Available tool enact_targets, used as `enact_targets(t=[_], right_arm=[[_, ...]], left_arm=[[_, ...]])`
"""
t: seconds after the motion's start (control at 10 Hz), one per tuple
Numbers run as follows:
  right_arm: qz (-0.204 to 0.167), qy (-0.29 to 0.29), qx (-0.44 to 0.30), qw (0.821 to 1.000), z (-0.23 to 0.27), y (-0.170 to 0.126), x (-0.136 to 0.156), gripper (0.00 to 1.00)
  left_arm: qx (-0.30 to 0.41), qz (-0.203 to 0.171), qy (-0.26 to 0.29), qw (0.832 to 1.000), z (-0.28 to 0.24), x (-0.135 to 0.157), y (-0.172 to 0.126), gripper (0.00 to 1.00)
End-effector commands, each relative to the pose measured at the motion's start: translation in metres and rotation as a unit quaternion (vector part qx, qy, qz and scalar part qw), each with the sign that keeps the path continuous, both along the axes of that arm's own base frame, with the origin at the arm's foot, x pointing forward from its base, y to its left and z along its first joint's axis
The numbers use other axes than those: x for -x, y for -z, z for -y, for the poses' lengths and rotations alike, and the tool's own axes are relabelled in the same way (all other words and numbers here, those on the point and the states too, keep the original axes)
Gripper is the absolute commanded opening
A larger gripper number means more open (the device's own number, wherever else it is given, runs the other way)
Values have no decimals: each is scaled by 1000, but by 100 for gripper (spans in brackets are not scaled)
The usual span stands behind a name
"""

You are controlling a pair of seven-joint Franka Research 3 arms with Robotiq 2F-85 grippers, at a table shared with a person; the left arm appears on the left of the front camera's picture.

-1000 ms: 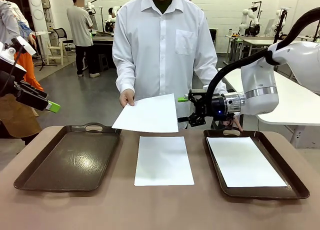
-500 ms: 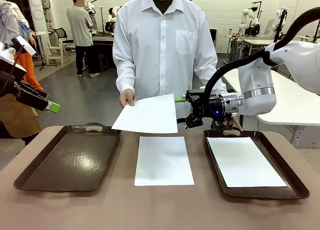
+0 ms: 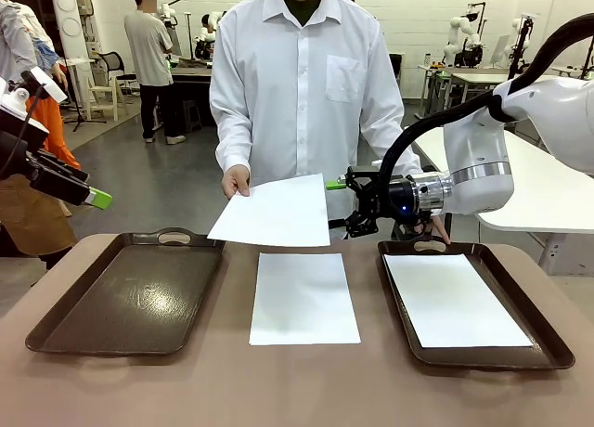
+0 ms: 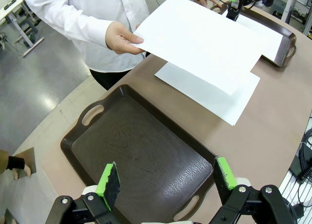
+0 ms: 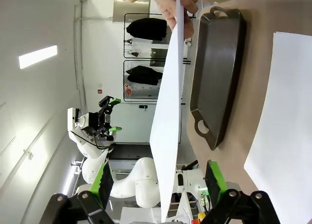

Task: Sort the A4 documents.
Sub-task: Receive the A4 Paper.

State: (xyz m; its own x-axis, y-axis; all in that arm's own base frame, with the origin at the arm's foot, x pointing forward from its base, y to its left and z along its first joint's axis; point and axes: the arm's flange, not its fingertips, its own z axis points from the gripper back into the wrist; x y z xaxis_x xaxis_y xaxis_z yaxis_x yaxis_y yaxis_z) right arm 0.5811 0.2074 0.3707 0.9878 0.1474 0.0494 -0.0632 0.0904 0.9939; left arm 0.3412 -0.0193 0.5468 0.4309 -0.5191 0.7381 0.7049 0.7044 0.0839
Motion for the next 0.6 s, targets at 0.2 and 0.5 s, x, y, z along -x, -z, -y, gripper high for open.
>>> enact_targets(t=[0.2,0.5], right_arm=[[-4,10,7,1000,-2,0,1,100],[-39,35,26,998,-14,2,-8,100]], left_arm=[[0,1,6,1000,-2,-1,1,100],[0,1,6,1000,-2,-1,1,100]])
